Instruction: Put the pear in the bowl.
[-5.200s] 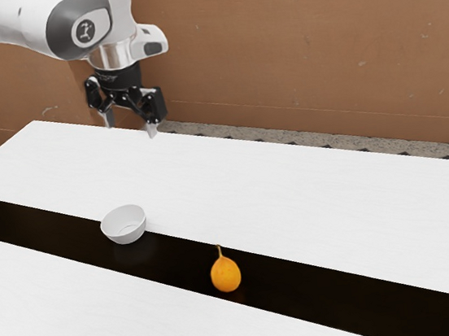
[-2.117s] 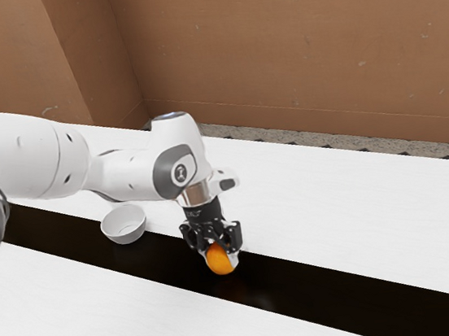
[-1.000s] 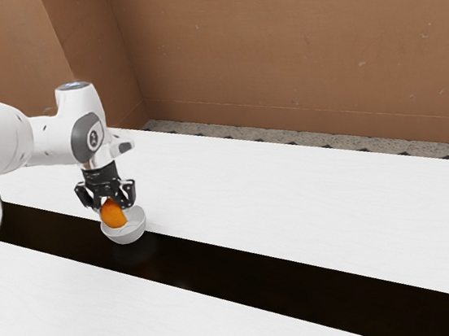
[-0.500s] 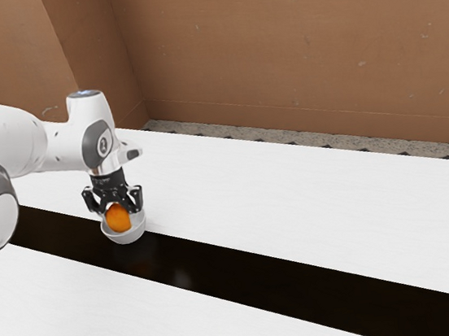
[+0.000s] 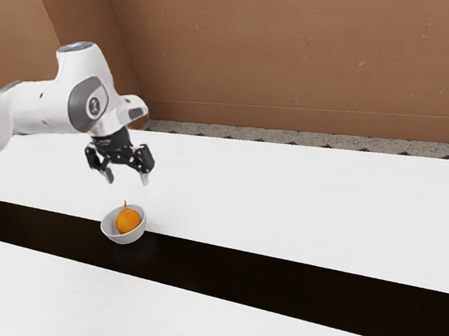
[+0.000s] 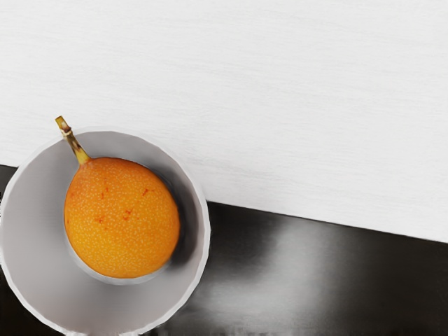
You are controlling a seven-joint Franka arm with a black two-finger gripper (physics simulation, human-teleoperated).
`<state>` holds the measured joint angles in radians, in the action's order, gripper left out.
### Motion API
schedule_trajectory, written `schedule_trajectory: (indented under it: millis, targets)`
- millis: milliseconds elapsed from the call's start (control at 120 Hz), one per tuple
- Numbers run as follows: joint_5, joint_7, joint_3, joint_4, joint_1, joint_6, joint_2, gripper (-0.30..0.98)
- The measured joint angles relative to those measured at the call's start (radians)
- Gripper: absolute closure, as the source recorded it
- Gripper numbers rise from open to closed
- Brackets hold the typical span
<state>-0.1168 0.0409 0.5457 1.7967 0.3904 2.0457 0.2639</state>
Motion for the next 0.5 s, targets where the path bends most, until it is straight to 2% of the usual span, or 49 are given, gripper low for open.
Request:
schedule_trajectory:
  millis: [208,333,500]
  targets:
    - [0.063,0.005,-0.011,-0.002,0.059,-0.074,-0.143,0.01]
    - [0.121,0.006,-0.013,-0.148,0.131,-0.165,-0.171,0.01]
    - [0.149,0.008,-0.008,-0.247,0.158,-0.272,-0.169,0.0]
